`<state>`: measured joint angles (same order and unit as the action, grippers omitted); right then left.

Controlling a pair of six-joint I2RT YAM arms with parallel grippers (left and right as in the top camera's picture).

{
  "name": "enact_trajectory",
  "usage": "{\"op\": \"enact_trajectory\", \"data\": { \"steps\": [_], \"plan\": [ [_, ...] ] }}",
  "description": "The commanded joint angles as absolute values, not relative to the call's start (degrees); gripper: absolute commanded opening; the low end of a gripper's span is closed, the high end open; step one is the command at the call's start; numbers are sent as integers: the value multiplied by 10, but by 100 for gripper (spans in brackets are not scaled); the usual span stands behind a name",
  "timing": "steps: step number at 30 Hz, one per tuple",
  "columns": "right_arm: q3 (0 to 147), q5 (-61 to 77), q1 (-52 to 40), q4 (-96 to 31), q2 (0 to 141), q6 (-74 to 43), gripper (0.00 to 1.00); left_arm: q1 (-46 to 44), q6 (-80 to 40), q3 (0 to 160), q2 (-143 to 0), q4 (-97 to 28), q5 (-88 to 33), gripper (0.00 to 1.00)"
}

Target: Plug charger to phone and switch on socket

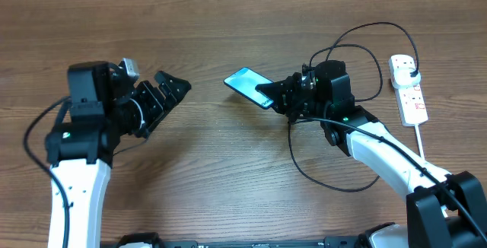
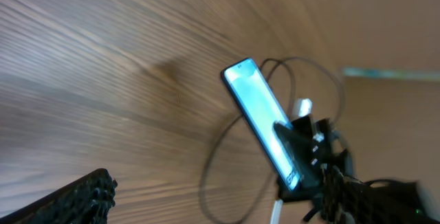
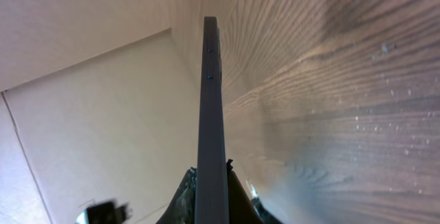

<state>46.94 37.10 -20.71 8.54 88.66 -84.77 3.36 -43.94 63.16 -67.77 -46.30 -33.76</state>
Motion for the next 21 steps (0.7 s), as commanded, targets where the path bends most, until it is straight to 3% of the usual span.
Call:
{"op": "enact_trajectory", "data": {
  "steps": [1, 9, 21],
  "plan": [
    [476, 398, -207, 95, 872, -870, 4, 21, -536, 607, -700, -418, -413, 99],
    [476, 398, -207, 95, 872, -883, 4, -32, -654, 607, -763, -400, -434, 100],
    [476, 406, -208, 95, 872, -911, 4, -54, -678, 607, -809, -348, -481, 99]
  ]
}}
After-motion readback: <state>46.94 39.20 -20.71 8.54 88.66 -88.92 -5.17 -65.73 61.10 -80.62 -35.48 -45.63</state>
